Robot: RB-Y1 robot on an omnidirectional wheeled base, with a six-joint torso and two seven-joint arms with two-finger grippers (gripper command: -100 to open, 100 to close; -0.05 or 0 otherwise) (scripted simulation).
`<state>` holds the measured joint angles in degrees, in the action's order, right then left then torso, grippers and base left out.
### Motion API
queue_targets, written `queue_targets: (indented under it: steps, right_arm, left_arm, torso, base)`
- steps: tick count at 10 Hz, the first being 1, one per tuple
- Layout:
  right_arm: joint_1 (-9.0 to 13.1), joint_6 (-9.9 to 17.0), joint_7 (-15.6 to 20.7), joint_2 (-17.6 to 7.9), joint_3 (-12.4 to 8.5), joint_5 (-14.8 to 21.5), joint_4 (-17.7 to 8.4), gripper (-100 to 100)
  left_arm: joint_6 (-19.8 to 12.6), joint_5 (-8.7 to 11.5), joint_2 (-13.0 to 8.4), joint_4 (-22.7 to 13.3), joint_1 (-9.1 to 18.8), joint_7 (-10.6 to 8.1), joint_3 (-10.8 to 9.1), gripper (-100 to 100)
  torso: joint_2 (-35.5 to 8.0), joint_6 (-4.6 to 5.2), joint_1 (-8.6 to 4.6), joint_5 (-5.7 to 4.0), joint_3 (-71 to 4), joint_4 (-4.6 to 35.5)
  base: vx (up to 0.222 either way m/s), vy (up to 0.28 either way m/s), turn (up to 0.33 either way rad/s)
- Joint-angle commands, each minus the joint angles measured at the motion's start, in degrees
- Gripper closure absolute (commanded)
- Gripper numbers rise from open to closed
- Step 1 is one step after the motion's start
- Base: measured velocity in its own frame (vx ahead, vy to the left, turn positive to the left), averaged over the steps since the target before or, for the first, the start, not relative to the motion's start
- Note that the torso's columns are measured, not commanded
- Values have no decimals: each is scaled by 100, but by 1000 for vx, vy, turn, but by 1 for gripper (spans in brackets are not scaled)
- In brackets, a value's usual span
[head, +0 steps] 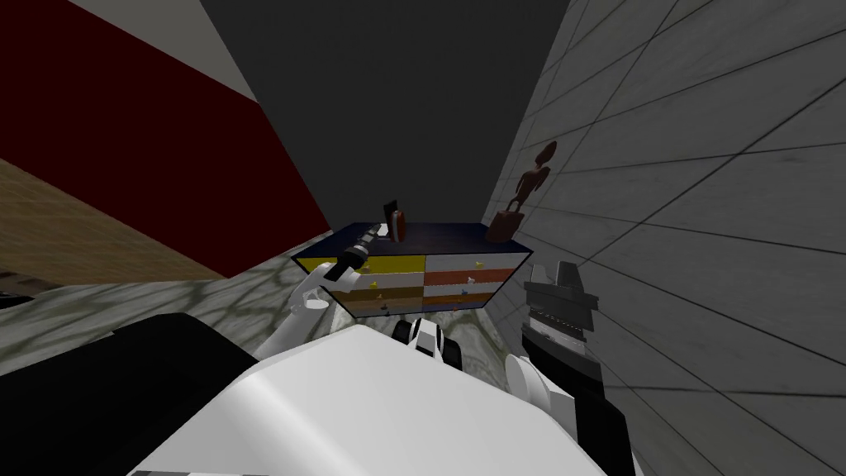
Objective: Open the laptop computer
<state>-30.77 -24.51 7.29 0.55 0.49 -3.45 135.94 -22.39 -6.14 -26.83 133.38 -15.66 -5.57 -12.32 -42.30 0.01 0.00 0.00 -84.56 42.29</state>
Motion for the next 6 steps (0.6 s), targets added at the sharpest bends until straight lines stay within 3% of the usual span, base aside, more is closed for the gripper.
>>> queue_targets:
  steps: [1,5,6]
  right_arm:
    - [0,0,0,0,0,0,0,0]
    - [0,0,0,0,0,0,0,0]
    - [0,0,0,0,0,0,0,0]
  left_arm:
    - [-393,-9,-197,-70,103,-34,-74,-100]
    - [-1013,-39,-560,-164,284,-89,-201,-100]
    - [-1085,-39,-560,-164,284,-89,-201,-100]
  torso:
    - [5,-1,-2,-1,-3,-1]
    - [1,-1,0,0,0,0]
    - [6,-1,-1,-1,-4,-2]
  base:
    - [38,-11,-29]
    - [35,-9,-73]
    - [36,-8,-43]
